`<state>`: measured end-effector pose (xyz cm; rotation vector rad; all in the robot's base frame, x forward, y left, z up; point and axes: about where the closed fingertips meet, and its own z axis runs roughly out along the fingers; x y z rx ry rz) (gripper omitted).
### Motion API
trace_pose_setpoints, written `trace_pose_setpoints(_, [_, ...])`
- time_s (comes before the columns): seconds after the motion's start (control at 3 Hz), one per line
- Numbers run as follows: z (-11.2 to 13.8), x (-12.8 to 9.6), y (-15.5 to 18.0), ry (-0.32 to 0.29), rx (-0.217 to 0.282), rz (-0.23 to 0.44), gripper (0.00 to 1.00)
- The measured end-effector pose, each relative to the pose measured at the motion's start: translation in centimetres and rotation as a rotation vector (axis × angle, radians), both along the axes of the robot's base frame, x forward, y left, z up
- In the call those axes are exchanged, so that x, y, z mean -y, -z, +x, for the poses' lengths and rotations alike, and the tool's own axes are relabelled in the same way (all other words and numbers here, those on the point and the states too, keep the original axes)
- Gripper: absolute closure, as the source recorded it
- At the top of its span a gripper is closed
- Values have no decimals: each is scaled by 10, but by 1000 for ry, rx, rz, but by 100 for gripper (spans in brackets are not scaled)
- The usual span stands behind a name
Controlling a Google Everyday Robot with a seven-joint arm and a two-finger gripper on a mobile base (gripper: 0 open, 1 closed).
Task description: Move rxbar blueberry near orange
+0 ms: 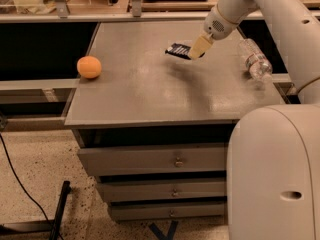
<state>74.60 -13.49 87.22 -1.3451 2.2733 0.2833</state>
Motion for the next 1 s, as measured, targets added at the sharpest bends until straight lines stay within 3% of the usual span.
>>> trace_pose_setpoints(0.33, [2,-5,-13,-9,13,42,100])
trace_pose_setpoints(1.0, [-11,-70,-32,-166,39,64,100])
